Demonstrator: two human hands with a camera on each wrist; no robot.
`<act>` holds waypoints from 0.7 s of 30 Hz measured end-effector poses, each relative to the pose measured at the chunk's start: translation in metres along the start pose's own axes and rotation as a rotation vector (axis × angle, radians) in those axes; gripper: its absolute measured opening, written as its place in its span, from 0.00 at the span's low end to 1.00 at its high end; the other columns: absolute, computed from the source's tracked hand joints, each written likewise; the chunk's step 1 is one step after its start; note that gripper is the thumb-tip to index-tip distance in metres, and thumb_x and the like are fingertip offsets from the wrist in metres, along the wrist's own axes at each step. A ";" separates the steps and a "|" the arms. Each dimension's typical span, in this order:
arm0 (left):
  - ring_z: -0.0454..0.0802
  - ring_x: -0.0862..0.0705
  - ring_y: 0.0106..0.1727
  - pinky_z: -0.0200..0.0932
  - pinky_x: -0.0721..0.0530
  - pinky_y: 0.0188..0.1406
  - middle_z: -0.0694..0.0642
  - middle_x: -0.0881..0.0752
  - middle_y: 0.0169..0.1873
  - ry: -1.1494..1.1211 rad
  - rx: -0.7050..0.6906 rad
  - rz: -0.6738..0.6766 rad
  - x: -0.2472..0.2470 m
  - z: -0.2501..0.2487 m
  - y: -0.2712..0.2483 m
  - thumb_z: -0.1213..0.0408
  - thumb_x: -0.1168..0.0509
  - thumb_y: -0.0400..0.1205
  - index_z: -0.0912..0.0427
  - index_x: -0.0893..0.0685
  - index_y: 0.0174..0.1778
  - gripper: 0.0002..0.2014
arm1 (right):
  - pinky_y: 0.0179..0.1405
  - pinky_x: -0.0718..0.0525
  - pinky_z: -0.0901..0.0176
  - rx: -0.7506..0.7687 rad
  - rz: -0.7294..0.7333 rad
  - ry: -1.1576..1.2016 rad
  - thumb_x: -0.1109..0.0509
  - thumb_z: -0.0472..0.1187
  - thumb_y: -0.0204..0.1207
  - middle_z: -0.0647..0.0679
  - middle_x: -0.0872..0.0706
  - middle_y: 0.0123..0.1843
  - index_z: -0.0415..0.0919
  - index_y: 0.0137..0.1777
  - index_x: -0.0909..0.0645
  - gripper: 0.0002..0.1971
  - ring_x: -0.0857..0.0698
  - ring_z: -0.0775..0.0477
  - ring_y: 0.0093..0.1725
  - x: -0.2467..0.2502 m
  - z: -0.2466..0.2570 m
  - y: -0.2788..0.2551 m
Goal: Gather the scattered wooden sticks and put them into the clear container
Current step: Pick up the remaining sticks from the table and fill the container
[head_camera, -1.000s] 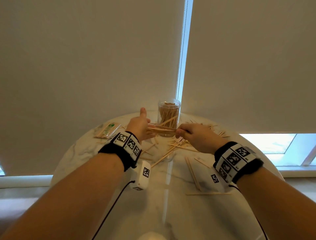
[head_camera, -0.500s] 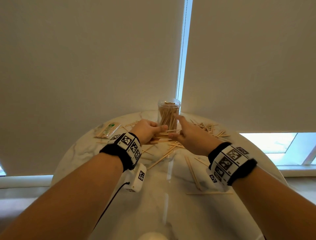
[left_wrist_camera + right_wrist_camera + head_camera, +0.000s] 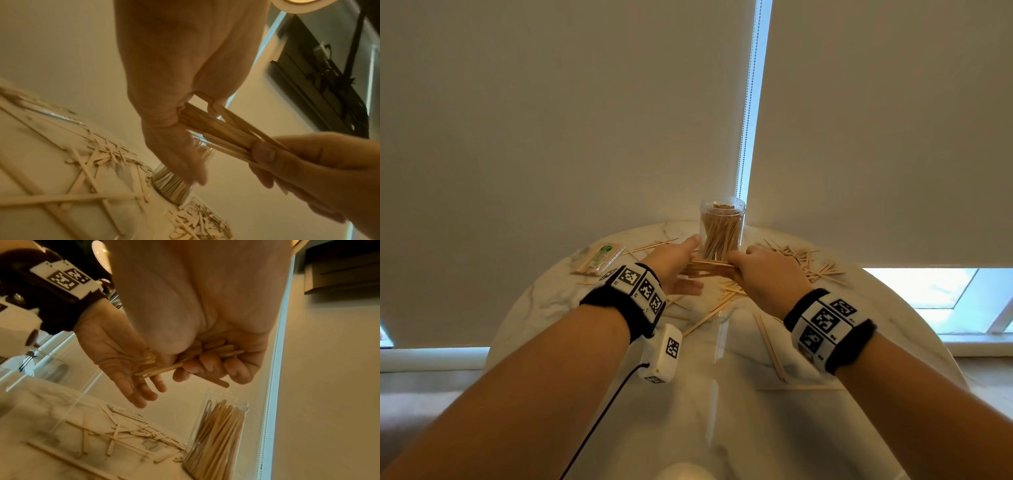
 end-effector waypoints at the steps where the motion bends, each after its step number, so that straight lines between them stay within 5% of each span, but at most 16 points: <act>1: 0.58 0.08 0.41 0.48 0.07 0.37 0.64 0.08 0.48 -0.032 0.007 0.012 -0.001 -0.001 -0.001 0.45 0.35 0.85 0.64 0.16 0.54 0.22 | 0.36 0.27 0.57 -0.012 -0.003 0.015 0.48 0.60 0.88 0.51 0.23 0.44 0.52 0.62 0.21 0.19 0.20 0.47 0.45 0.000 0.001 0.000; 6: 0.51 0.09 0.31 0.37 0.14 0.26 0.66 0.07 0.44 0.011 -0.143 -0.055 0.006 -0.008 0.009 0.57 0.27 0.82 0.71 0.13 0.57 0.18 | 0.42 0.24 0.55 -0.043 -0.067 -0.060 0.46 0.59 0.87 0.45 0.23 0.54 0.50 0.63 0.20 0.19 0.23 0.43 0.54 0.008 0.009 0.001; 9: 0.51 0.11 0.28 0.37 0.16 0.24 0.65 0.08 0.36 0.034 -0.192 -0.135 0.015 -0.008 0.016 0.57 0.24 0.80 0.72 0.12 0.53 0.18 | 0.48 0.19 0.43 -0.021 -0.161 -0.160 0.44 0.63 0.85 0.40 0.23 0.61 0.49 0.55 0.16 0.21 0.23 0.37 0.58 0.015 0.016 -0.001; 11: 0.52 0.12 0.27 0.37 0.18 0.22 0.62 0.09 0.32 0.045 -0.213 -0.173 0.020 -0.008 0.017 0.56 0.24 0.79 0.72 0.12 0.50 0.19 | 0.48 0.19 0.47 0.022 -0.086 -0.066 0.49 0.64 0.85 0.45 0.20 0.53 0.48 0.56 0.20 0.24 0.20 0.41 0.54 0.008 0.020 0.003; 14: 0.51 0.14 0.26 0.36 0.20 0.19 0.61 0.10 0.31 0.054 -0.231 -0.199 0.025 -0.007 0.016 0.54 0.24 0.79 0.72 0.13 0.49 0.20 | 0.34 0.23 0.60 0.086 0.161 0.249 0.48 0.68 0.83 0.53 0.21 0.38 0.46 0.56 0.26 0.25 0.20 0.52 0.35 -0.010 0.027 0.006; 17: 0.49 0.14 0.24 0.37 0.20 0.21 0.58 0.11 0.28 0.058 -0.248 -0.176 0.021 -0.011 0.011 0.51 0.26 0.80 0.70 0.15 0.52 0.22 | 0.32 0.25 0.64 0.095 0.143 0.277 0.41 0.65 0.83 0.55 0.20 0.36 0.48 0.52 0.25 0.20 0.21 0.56 0.33 -0.010 0.027 0.006; 21: 0.52 0.09 0.38 0.46 0.12 0.37 0.61 0.07 0.43 -0.212 -0.230 -0.130 0.012 -0.024 0.002 0.35 0.30 0.77 0.59 0.20 0.56 0.29 | 0.27 0.30 0.62 -0.145 -0.011 0.396 0.47 0.58 0.89 0.51 0.19 0.33 0.44 0.46 0.20 0.22 0.19 0.48 0.32 -0.001 0.000 0.012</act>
Point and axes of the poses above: each hand's wrist, its own y-axis towards the middle knuckle, its own x-axis out of the back of the hand, z = x × y, the point moved 8 cm from there along y, towards the middle knuckle
